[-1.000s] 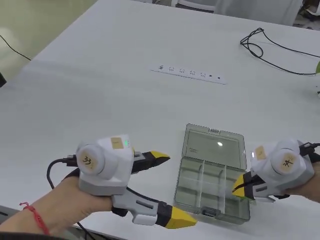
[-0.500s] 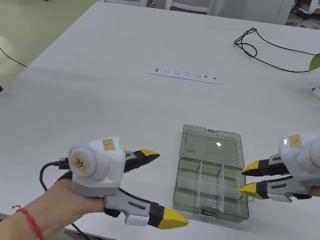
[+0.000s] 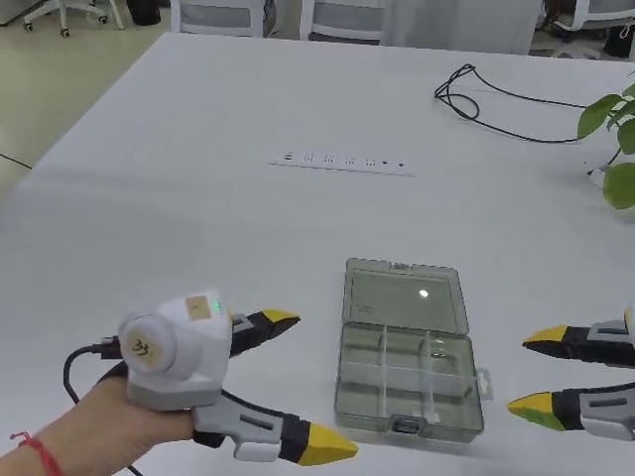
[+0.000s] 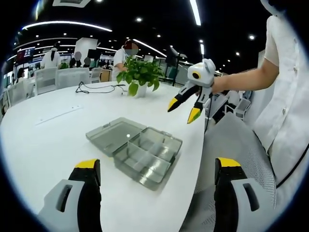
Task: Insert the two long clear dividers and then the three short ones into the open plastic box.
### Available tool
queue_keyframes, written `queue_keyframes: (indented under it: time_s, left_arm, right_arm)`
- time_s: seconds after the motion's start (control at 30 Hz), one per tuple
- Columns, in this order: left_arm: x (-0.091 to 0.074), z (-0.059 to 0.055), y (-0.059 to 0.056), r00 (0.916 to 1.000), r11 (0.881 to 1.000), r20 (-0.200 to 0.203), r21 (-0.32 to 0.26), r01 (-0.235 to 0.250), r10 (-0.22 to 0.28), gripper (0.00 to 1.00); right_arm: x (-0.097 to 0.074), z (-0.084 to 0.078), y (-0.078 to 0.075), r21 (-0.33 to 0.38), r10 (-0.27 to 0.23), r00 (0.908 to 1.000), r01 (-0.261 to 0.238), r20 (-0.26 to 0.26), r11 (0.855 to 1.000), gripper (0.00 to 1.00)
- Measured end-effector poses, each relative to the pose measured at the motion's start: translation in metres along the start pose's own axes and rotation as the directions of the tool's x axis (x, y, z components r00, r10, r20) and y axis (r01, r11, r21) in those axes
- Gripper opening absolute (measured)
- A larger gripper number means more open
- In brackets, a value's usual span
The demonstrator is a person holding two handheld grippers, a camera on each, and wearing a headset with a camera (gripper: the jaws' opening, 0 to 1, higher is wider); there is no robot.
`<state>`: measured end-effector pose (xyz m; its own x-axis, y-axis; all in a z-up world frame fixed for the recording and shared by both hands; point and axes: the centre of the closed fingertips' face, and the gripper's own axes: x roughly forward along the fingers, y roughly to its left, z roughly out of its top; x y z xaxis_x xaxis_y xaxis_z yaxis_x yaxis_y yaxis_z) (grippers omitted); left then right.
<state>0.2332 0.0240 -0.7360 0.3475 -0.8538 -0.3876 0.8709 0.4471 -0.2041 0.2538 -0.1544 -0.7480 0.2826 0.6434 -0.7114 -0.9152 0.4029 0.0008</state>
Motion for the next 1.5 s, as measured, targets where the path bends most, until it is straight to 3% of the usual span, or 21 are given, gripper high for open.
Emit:
queue_keyframes:
  time_s: [0.57,1.3,1.5]
  left_arm:
    - [-0.003,-0.007,0.003,0.9991,1.0,-0.043,0.025,-0.003,0.004,1.0]
    - [-0.005,-0.015,0.0,0.9978,0.999,-0.067,0.036,0.004,-0.002,1.0]
    - [-0.007,-0.016,0.006,0.9978,0.999,-0.065,0.029,-0.013,0.015,1.0]
  right_arm:
    - [-0.012,-0.023,-0.003,0.085,-0.048,0.9984,0.045,0.031,0.995,0.62]
    - [-0.014,-0.024,-0.001,0.091,-0.057,0.9973,0.053,0.046,0.994,0.74]
    - [-0.013,-0.026,-0.004,0.094,-0.063,0.9971,0.059,0.044,0.994,0.76]
